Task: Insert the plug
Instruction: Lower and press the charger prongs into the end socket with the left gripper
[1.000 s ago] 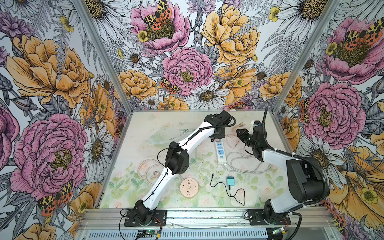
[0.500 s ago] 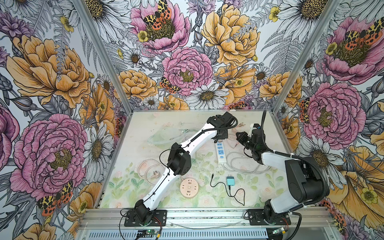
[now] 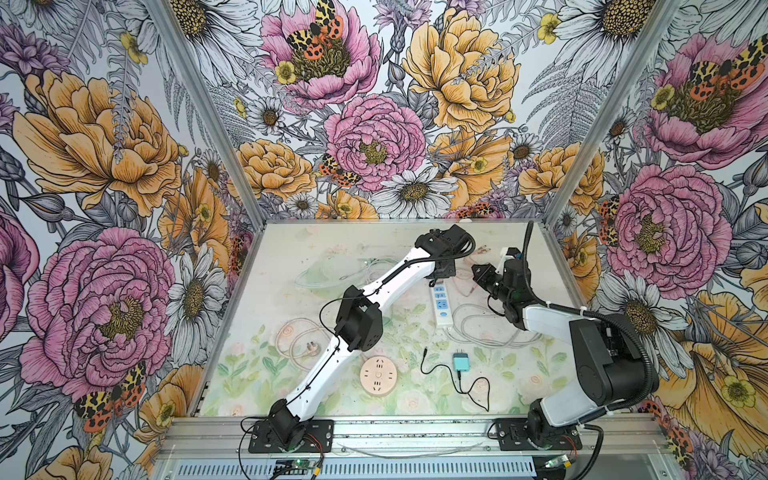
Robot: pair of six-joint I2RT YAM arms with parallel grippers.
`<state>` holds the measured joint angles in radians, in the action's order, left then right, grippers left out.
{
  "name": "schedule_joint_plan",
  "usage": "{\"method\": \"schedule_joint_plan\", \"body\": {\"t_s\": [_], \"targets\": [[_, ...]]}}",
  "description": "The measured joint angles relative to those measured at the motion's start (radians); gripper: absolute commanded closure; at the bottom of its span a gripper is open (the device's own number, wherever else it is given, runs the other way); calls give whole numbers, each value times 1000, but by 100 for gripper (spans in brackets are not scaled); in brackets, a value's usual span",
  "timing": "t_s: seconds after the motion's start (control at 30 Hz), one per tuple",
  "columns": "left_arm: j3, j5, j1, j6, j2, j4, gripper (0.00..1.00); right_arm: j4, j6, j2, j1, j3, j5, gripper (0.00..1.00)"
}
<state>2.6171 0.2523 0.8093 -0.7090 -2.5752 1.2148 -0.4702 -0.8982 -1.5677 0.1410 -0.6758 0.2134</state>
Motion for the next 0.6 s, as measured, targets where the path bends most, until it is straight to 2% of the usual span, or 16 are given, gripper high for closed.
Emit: {"method": "schedule_joint_plan", "body": {"t_s": [0.6], "targets": [[50,65,0,-26,-35,0,100,-21,0,-17,0,0,0,87]]}}
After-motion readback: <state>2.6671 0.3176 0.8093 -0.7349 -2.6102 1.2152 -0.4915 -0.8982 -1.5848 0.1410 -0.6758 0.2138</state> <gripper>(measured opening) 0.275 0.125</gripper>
